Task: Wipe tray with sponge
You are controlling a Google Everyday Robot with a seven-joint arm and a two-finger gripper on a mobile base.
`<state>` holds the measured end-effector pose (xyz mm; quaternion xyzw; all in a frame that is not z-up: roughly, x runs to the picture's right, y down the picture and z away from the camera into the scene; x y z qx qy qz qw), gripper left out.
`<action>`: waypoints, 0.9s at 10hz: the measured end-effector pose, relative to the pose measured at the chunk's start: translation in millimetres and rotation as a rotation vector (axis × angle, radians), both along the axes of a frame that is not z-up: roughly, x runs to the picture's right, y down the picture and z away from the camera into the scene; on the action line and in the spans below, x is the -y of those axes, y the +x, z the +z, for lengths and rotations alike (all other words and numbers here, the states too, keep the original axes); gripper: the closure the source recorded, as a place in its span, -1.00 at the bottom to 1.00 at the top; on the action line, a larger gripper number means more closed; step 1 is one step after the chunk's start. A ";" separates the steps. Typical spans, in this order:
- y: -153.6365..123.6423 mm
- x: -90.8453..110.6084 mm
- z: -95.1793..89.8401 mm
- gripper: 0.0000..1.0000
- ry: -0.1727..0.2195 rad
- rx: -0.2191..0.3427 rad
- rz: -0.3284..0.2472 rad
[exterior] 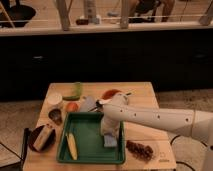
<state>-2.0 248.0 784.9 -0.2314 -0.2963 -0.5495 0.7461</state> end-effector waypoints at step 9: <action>-75.4 -14.1 8.1 1.00 -0.063 0.050 -0.021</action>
